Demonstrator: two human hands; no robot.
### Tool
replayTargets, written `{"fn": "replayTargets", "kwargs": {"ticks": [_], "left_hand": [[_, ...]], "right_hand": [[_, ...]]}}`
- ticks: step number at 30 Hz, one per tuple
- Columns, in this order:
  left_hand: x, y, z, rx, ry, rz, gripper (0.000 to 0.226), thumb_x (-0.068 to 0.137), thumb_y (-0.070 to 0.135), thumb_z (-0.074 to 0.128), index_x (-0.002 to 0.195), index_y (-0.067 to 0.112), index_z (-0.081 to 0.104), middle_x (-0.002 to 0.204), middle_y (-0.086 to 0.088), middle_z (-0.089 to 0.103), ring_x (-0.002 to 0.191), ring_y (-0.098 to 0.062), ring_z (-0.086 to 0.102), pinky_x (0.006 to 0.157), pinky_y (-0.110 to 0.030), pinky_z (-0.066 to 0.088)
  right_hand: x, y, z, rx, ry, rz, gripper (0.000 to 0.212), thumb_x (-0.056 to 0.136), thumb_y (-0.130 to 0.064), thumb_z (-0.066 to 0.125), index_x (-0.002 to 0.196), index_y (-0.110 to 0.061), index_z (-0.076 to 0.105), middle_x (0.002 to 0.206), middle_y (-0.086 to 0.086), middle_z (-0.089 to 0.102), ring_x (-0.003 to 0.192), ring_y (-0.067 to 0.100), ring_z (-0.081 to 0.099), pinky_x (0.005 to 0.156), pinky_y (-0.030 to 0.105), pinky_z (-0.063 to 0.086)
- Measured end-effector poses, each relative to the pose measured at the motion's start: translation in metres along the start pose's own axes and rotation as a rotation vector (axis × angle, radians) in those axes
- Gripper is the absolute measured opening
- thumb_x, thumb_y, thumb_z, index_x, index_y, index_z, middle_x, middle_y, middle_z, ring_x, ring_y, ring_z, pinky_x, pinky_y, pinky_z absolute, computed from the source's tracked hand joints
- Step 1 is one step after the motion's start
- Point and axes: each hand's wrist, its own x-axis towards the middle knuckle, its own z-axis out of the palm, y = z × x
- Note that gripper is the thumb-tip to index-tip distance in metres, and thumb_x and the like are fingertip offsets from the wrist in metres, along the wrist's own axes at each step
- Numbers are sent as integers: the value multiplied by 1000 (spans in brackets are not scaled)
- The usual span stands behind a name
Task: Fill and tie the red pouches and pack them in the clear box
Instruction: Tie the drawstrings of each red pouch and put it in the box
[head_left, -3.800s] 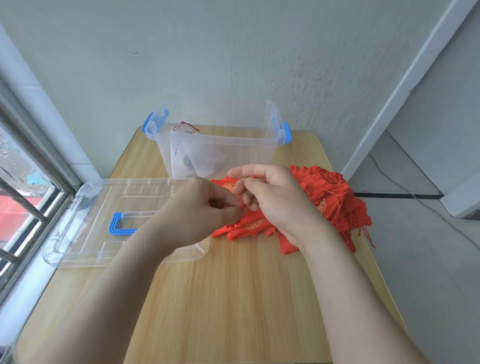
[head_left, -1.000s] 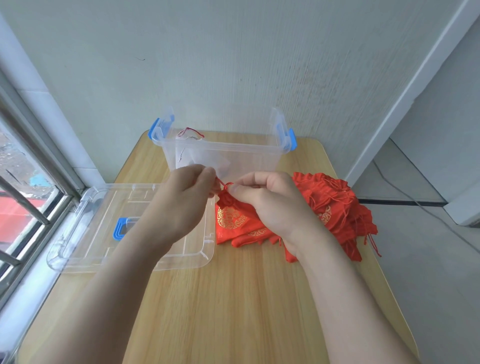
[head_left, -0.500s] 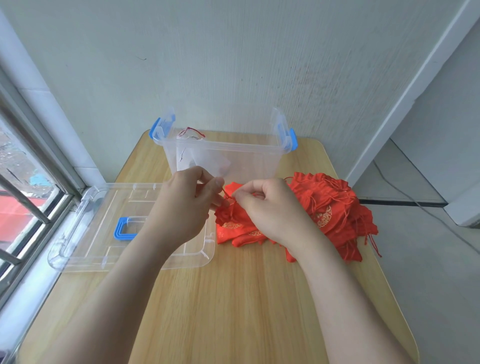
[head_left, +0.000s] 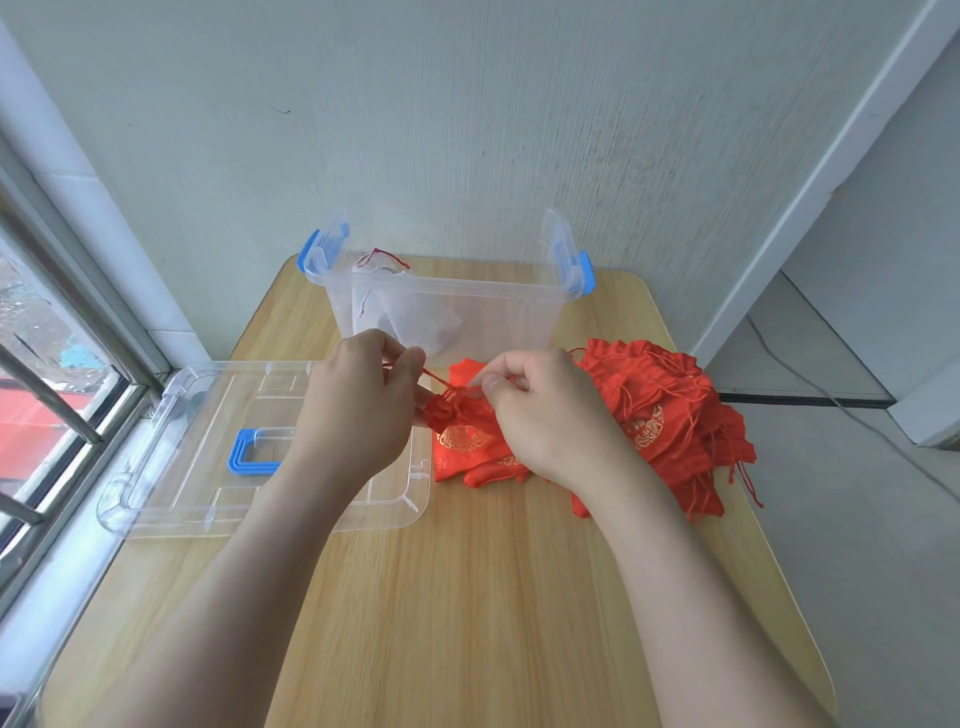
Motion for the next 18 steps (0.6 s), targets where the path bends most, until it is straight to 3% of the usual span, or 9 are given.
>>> {"fn": "replayTargets", "kwargs": {"ticks": [4, 10, 13, 15, 18], "left_hand": [[0, 1, 0, 16, -2, -37, 22, 111, 24, 50, 97, 10, 58, 67, 5, 78, 60, -11, 76, 82, -47, 62], [-1, -1, 1, 93, 20, -4, 24, 111, 27, 47, 94, 12, 55, 64, 5, 76, 68, -13, 76, 84, -47, 61], [0, -5, 3, 153, 24, 37, 25, 111, 29, 46, 93, 13, 54, 61, 5, 75, 73, -15, 75, 83, -47, 60], [2, -5, 3, 157, 24, 35, 25, 112, 28, 45, 94, 13, 54, 62, 4, 75, 73, -17, 75, 82, -47, 60], [3, -6, 2, 193, -1, 18, 15, 109, 18, 49, 97, 11, 53, 75, -2, 78, 75, -24, 75, 78, -50, 61]], "right_hand": [[-4, -3, -3, -46, -8, -21, 27, 108, -25, 54, 90, -19, 75, 63, -14, 54, 51, -4, 54, 45, 9, 36], [-8, -9, -7, -60, -111, 29, 42, 104, -34, 61, 84, 0, 76, 60, 4, 64, 40, 3, 56, 40, 14, 36], [-12, -14, -9, -33, -293, 150, 46, 106, -40, 57, 80, -9, 79, 53, -13, 67, 48, 1, 61, 42, 11, 37], [-15, -15, -10, -9, -384, 213, 43, 109, -42, 55, 85, -14, 78, 58, -15, 69, 38, -3, 52, 37, 13, 34], [-15, -8, -4, 39, -414, 313, 42, 109, -47, 52, 98, -17, 79, 55, -10, 66, 28, 6, 35, 38, 18, 23]]}}
